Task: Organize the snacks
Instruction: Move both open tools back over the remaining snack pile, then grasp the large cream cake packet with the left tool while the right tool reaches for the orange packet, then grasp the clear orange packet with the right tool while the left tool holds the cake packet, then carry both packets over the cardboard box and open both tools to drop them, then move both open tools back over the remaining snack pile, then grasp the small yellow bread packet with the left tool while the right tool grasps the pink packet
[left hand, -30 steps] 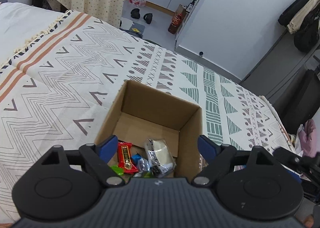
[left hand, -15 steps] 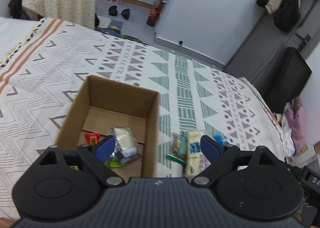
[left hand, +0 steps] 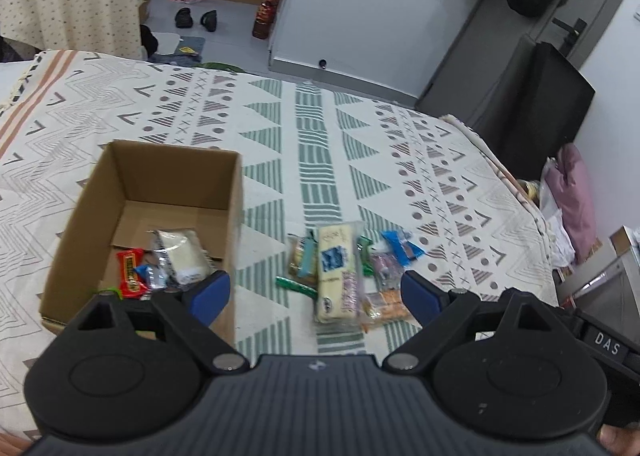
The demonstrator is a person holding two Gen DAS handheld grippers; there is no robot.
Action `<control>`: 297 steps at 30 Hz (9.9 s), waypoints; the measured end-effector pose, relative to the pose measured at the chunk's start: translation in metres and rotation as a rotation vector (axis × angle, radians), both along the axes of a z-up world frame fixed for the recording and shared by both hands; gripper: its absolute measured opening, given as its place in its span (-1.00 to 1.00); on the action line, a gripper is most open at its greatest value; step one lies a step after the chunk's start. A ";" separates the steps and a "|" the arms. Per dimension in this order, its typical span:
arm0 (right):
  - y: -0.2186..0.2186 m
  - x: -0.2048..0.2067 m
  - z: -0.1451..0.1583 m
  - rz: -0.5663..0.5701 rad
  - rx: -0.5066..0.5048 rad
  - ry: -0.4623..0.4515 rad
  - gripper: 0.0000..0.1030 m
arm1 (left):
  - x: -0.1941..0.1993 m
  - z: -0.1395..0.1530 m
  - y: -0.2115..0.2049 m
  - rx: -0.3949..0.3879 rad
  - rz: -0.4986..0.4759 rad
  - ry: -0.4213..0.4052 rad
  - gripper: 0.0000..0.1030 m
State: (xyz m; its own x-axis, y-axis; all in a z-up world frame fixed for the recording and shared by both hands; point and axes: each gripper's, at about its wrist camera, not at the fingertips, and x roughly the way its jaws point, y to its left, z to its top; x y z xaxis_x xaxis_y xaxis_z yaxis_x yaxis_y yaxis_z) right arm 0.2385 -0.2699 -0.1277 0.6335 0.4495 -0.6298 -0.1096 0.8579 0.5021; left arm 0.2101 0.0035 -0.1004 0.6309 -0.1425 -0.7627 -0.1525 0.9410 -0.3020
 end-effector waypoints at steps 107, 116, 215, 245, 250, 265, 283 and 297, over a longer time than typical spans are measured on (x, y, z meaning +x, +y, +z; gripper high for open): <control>0.017 0.098 -0.113 -0.080 -0.267 0.057 0.62 | 0.084 -0.111 -0.033 -0.028 0.052 0.147 -0.44; 0.023 0.097 -0.125 -0.038 -0.329 0.062 0.14 | 0.088 -0.119 -0.031 -0.018 0.063 0.170 -0.44; 0.153 0.031 0.040 0.075 -0.119 -0.215 1.00 | 0.031 -0.027 0.140 -0.208 0.326 -0.021 0.76; 0.018 0.032 -0.002 -0.058 -0.079 -0.136 0.99 | 0.033 -0.023 -0.005 -0.030 0.043 -0.078 0.77; 0.007 0.035 -0.028 -0.057 -0.002 -0.103 0.85 | 0.037 -0.036 -0.020 -0.036 0.035 -0.049 0.73; 0.005 0.069 -0.088 0.000 0.045 0.040 0.41 | 0.068 -0.089 -0.051 0.026 0.034 0.062 0.15; 0.024 0.099 -0.125 0.070 0.006 0.075 0.30 | 0.096 -0.147 -0.066 0.049 -0.011 0.188 -0.64; 0.045 0.103 -0.126 0.114 -0.124 0.028 -0.12 | 0.090 -0.132 -0.061 0.017 0.003 0.143 -0.67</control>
State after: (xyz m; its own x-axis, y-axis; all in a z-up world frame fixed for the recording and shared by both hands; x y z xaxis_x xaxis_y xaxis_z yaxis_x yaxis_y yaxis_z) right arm 0.3413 -0.2251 -0.2538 0.5644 0.4351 -0.7015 -0.1974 0.8963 0.3972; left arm 0.3003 -0.0572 -0.2321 0.5163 -0.1272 -0.8469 -0.1954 0.9453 -0.2611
